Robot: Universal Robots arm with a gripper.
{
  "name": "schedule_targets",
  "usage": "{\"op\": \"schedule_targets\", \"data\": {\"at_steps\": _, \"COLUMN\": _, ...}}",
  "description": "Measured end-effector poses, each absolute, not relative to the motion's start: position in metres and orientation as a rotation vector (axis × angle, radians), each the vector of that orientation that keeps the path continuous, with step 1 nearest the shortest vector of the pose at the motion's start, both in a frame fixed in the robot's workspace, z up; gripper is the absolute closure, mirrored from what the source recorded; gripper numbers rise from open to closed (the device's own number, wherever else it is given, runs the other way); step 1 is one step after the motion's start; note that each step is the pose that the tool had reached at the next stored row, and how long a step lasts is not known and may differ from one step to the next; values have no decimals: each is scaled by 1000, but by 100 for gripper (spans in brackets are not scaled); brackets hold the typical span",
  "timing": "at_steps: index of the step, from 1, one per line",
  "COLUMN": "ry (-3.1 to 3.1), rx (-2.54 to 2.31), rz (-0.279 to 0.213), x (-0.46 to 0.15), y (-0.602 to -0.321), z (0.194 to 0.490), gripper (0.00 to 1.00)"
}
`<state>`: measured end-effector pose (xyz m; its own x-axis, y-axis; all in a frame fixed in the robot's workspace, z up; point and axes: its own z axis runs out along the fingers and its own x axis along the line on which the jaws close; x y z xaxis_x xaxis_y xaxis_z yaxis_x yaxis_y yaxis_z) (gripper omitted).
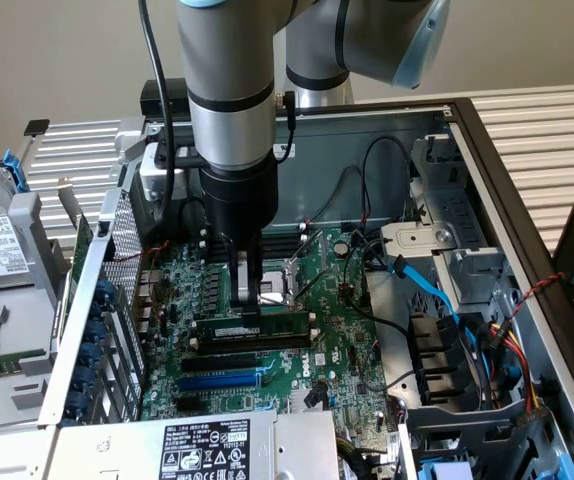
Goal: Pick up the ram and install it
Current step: 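Insert the ram into the slot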
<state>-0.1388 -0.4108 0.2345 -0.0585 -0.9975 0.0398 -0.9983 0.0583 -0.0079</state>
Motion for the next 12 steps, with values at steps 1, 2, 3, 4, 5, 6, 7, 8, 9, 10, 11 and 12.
{"op": "schedule_targets", "data": {"at_steps": 1, "ry": -2268, "rx": 2139, "rz": 51, "x": -139, "y": -411, "z": 234, "gripper": 88}}
{"op": "schedule_targets", "data": {"at_steps": 2, "ry": -2268, "rx": 2139, "rz": 51, "x": -139, "y": -411, "z": 234, "gripper": 88}}
{"op": "schedule_targets", "data": {"at_steps": 3, "ry": -2268, "rx": 2139, "rz": 51, "x": -139, "y": -411, "z": 234, "gripper": 88}}
{"op": "schedule_targets", "data": {"at_steps": 4, "ry": -2268, "rx": 2139, "rz": 51, "x": -139, "y": -411, "z": 234, "gripper": 88}}
{"op": "schedule_targets", "data": {"at_steps": 5, "ry": -2268, "rx": 2139, "rz": 51, "x": -139, "y": -411, "z": 234, "gripper": 88}}
{"op": "schedule_targets", "data": {"at_steps": 6, "ry": -2268, "rx": 2139, "rz": 51, "x": -139, "y": -411, "z": 234, "gripper": 88}}
{"op": "schedule_targets", "data": {"at_steps": 7, "ry": -2268, "rx": 2139, "rz": 51, "x": -139, "y": -411, "z": 233, "gripper": 88}}
{"op": "schedule_targets", "data": {"at_steps": 8, "ry": -2268, "rx": 2139, "rz": 50, "x": -139, "y": -411, "z": 232, "gripper": 88}}
{"op": "schedule_targets", "data": {"at_steps": 9, "ry": -2267, "rx": 2139, "rz": 50, "x": -139, "y": -411, "z": 232, "gripper": 88}}
{"op": "schedule_targets", "data": {"at_steps": 10, "ry": -2267, "rx": 2138, "rz": 50, "x": -139, "y": -411, "z": 232, "gripper": 88}}
{"op": "schedule_targets", "data": {"at_steps": 11, "ry": -2267, "rx": 2138, "rz": 50, "x": -139, "y": -411, "z": 232, "gripper": 88}}
{"op": "schedule_targets", "data": {"at_steps": 12, "ry": -2267, "rx": 2138, "rz": 49, "x": -139, "y": -411, "z": 232, "gripper": 88}}
